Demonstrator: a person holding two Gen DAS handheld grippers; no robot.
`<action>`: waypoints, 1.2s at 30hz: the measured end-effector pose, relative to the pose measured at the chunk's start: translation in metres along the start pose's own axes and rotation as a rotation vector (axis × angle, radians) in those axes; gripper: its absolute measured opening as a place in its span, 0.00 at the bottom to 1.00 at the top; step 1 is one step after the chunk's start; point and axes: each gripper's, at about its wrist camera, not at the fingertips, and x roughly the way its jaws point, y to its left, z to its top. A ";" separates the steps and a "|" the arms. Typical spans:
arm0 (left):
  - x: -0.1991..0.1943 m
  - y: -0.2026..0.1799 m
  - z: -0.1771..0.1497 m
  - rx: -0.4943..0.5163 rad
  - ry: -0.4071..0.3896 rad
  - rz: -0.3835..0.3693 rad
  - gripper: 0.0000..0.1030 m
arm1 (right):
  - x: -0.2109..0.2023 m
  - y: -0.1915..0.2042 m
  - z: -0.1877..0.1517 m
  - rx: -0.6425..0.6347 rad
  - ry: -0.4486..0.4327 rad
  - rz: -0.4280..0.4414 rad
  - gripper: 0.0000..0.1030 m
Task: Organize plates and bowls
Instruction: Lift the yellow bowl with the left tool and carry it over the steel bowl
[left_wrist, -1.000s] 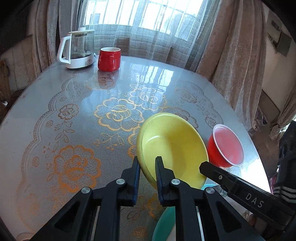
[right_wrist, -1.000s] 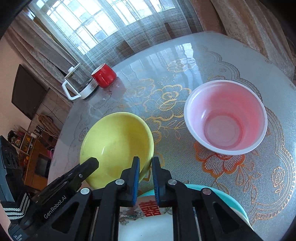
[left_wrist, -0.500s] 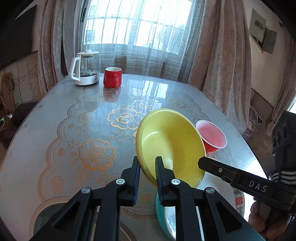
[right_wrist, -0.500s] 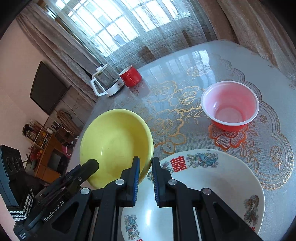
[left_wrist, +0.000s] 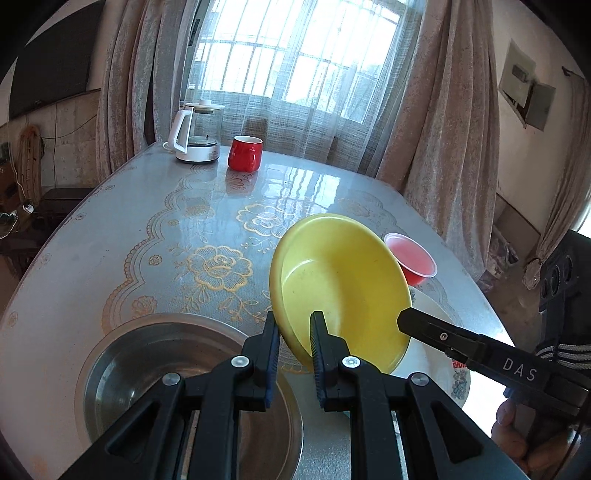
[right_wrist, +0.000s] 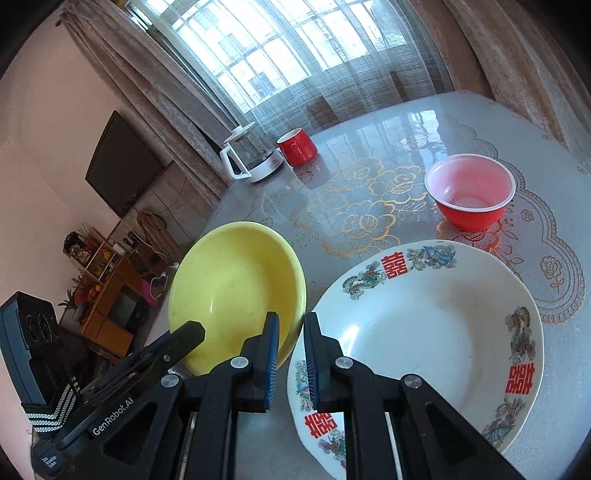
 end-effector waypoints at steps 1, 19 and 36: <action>-0.005 0.002 -0.004 -0.003 -0.003 0.002 0.16 | -0.002 0.003 -0.003 -0.007 -0.001 0.004 0.13; -0.062 0.027 -0.038 -0.050 -0.047 0.041 0.16 | -0.016 0.046 -0.043 -0.102 0.009 0.052 0.13; -0.093 0.047 -0.056 -0.085 -0.075 0.054 0.16 | -0.018 0.073 -0.062 -0.149 0.010 0.079 0.13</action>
